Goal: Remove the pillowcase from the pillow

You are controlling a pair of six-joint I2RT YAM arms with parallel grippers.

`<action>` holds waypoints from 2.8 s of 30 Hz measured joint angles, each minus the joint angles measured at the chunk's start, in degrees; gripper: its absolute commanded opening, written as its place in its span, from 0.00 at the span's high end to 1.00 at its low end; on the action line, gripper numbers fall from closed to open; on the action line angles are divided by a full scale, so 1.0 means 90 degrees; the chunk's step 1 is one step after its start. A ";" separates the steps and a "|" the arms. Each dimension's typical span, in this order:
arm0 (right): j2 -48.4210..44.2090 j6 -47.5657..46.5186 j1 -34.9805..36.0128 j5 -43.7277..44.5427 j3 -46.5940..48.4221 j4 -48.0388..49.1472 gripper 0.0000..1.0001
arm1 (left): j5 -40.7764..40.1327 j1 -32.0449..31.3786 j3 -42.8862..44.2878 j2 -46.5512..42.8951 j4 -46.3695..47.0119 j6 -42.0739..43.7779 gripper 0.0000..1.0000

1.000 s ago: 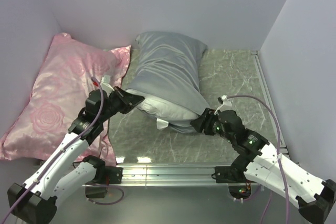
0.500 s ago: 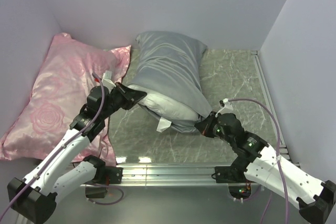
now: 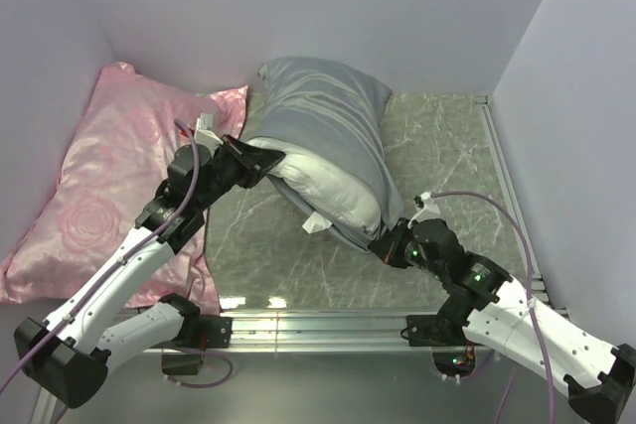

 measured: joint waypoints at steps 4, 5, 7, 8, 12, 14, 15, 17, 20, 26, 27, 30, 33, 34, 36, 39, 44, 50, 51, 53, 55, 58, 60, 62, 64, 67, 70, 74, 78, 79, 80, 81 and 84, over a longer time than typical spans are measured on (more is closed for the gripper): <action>0.0051 0.0185 0.0073 0.0041 -0.0114 0.0119 1.00 | -0.0058 -0.0058 0.0168 0.0126 0.0007 -0.0007 0.99; 0.0058 0.0236 0.0075 0.0066 -0.0194 0.0209 1.00 | -0.0070 -0.0068 0.0206 0.0146 0.0002 -0.0007 0.99; 0.0131 0.0379 0.0078 0.0126 -0.0369 0.0430 1.00 | -0.0085 -0.0085 0.0301 0.0172 -0.0017 -0.0005 0.99; 0.0236 0.0464 0.0078 0.0204 -0.0444 0.0573 1.00 | -0.0087 -0.0090 0.0347 0.0172 -0.0053 -0.0005 0.99; 0.0967 0.0646 0.0078 0.0464 -0.0539 0.1222 1.00 | -0.0136 -0.0090 0.0457 0.0158 -0.0197 -0.0002 0.99; 0.1365 0.0668 0.0051 0.0583 -0.0534 0.1506 1.00 | -0.0155 -0.0090 0.0515 0.0146 -0.0357 0.0002 0.99; 0.1566 0.0678 0.0027 0.0629 -0.0525 0.1654 1.00 | -0.0158 -0.0090 0.0544 0.0141 -0.0435 0.0005 0.99; 0.1889 0.0685 -0.0182 0.0612 -0.0512 0.1921 1.00 | -0.0155 -0.0090 0.0576 0.0107 -0.0546 0.0015 0.99; 0.2030 0.0627 -0.0899 0.0432 -0.0515 0.2256 1.00 | -0.0155 -0.0090 0.0576 -0.0056 -0.0794 0.0022 0.99; 0.2497 0.0398 -0.1982 -0.0044 -0.0180 0.2839 1.00 | -0.0063 -0.0087 0.0384 -0.0685 -0.1178 0.0053 1.00; 0.2584 0.0355 -0.2072 -0.0138 -0.0119 0.2902 0.99 | -0.0032 -0.0087 0.0296 -0.0823 -0.1241 0.0075 0.99; 0.2778 0.0194 -0.2407 -0.0483 -0.0002 0.3021 0.95 | 0.0083 -0.0085 -0.0049 -0.1314 -0.1489 0.0134 0.99; 0.2965 0.0056 -0.2781 -0.0889 0.0143 0.3021 0.91 | 0.0211 -0.0083 -0.0508 -0.1865 -0.1715 0.0165 0.99; 0.3055 -0.0005 -0.2922 -0.1061 0.0231 0.3004 0.88 | 0.0257 -0.0083 -0.0668 -0.2025 -0.1734 0.0163 0.99; 0.3242 -0.0146 -0.3121 -0.1258 0.0471 0.2941 0.82 | 0.0367 -0.0080 -0.1078 -0.2385 -0.1768 0.0138 0.99; 0.3470 -0.0381 -0.3254 -0.1229 0.0831 0.2754 0.64 | 0.0508 -0.0056 -0.1593 -0.2800 -0.1800 0.0134 0.99; 0.3949 -0.0908 -0.3288 -0.1212 0.1486 0.2322 0.46 | 0.0814 -0.0046 -0.2637 -0.3376 -0.1632 -0.0046 0.99; 0.4194 -0.1452 -0.3378 -0.0952 0.2013 0.1809 0.35 | 0.1039 -0.0044 -0.3305 -0.3196 -0.1338 -0.0199 0.99; 0.4192 -0.1566 -0.3400 -0.0945 0.2140 0.1681 0.37 | 0.1056 -0.0044 -0.3325 -0.3138 -0.1253 -0.0202 0.99; 0.4206 -0.1741 -0.3432 -0.0933 0.2494 0.1467 0.37 | 0.1088 -0.0041 -0.3378 -0.3067 -0.1076 -0.0221 0.99; 0.4165 -0.1926 -0.3412 -0.0920 0.2854 0.1392 0.37 | 0.1105 -0.0041 -0.3453 -0.3036 -0.0940 -0.0228 0.99; 0.3808 -0.2137 -0.3330 -0.0925 0.2985 0.1387 0.34 | 0.1110 -0.0041 -0.3606 -0.3007 -0.0777 -0.0243 1.00; 0.3412 -0.2288 -0.3232 -0.1039 0.2936 0.1355 0.30 | 0.1117 -0.0041 -0.3742 -0.3002 -0.0651 -0.0287 1.00; 0.2963 -0.2501 -0.3092 -0.1333 0.2846 0.1399 0.29 | 0.1134 -0.0041 -0.3883 -0.2958 -0.0476 -0.0362 0.99; 0.2705 -0.2788 -0.2744 -0.1562 0.2832 0.1457 0.26 | 0.1151 -0.0041 -0.4017 -0.2839 -0.0284 -0.0410 1.00; 0.2786 -0.3206 -0.1775 -0.1596 0.2856 0.1542 0.26 | 0.1183 -0.0041 -0.4153 -0.2679 -0.0083 -0.0486 0.99; 0.3325 -0.3463 -0.1134 -0.1579 0.2982 0.1559 0.26 | 0.1195 -0.0041 -0.4204 -0.2635 0.0034 -0.0529 0.99; 0.4333 -0.3696 -0.0976 -0.1239 0.3410 0.1411 0.26 | 0.1195 -0.0041 -0.4209 -0.2674 0.0053 -0.0527 0.99; 0.5122 -0.4046 -0.0704 -0.0702 0.4308 0.1239 0.25 | 0.1195 -0.0041 -0.4214 -0.2681 0.0058 -0.0529 0.99; 0.5258 -0.4141 -0.0614 -0.0559 0.4554 0.1205 0.25 | 0.1200 -0.0041 -0.4218 -0.2681 0.0070 -0.0527 0.99; 0.5367 -0.4214 -0.0551 -0.0471 0.4758 0.1183 0.26 | 0.1205 -0.0041 -0.4226 -0.2681 0.0087 -0.0529 0.99; 0.5535 -0.4301 -0.0486 -0.0374 0.5047 0.1139 0.27 | 0.1207 -0.0041 -0.4228 -0.2681 0.0095 -0.0527 1.00; 0.6057 -0.4578 -0.0357 -0.0236 0.5911 0.1044 0.27 | 0.1207 -0.0044 -0.4228 -0.2698 0.0092 -0.0527 1.00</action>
